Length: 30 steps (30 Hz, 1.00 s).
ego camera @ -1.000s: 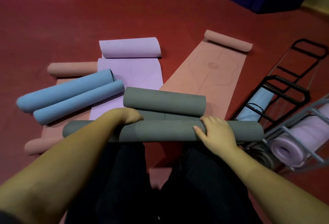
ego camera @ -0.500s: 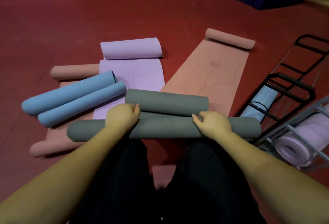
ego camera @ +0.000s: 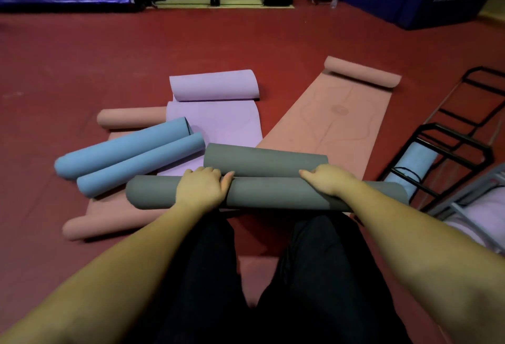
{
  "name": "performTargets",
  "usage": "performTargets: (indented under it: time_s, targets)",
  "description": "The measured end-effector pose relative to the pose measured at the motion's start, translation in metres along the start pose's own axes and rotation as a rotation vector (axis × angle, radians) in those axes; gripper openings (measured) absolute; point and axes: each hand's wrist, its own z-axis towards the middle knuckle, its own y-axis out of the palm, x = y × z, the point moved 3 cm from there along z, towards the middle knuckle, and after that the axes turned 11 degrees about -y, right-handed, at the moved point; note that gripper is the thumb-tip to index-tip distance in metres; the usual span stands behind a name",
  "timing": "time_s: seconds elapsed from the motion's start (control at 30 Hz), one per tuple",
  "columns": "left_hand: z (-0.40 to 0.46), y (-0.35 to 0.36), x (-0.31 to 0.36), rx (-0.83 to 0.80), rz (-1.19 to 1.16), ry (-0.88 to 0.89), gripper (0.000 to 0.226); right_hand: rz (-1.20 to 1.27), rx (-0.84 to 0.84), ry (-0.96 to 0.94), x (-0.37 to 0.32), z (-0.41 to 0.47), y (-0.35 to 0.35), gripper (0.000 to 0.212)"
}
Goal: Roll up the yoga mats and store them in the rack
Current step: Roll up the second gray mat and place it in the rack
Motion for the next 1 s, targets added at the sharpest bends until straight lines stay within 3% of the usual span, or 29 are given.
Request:
performTargets:
  time_s: [0.1, 0.33, 0.4, 0.53, 0.7, 0.9, 1.0]
  targets:
    - [0.007, -0.014, 0.003, 0.036, 0.045, -0.007, 0.067, 0.081, -0.102, 0.028, 0.003, -0.005, -0.014, 0.073]
    - [-0.008, -0.014, 0.003, -0.159, 0.061, -0.080, 0.071, 0.092, -0.298, -0.020, 0.005, -0.011, -0.002, 0.068]
    - [-0.003, -0.009, 0.000, -0.245, 0.051, -0.104, 0.074, 0.076, -0.214, -0.076, 0.000, -0.012, -0.001, 0.061]
    - [0.017, -0.009, 0.000, -0.457, 0.039, -0.140, 0.074, -0.009, 0.118, -0.137, -0.002, -0.022, 0.003, 0.055]
    - [0.033, -0.009, 0.012, -0.693, -0.022, -0.101, 0.064, -0.148, 0.286, -0.192, 0.000, -0.040, 0.027, 0.060]
    - [0.040, 0.000, 0.012, -0.746, -0.097, -0.158, 0.066, -0.221, 0.473, -0.120, -0.003, -0.042, 0.043, 0.069]
    - [0.036, -0.002, 0.006, -0.642, -0.077, -0.154, 0.067, -0.225, 0.482, -0.108, -0.005, -0.034, 0.040, 0.070]
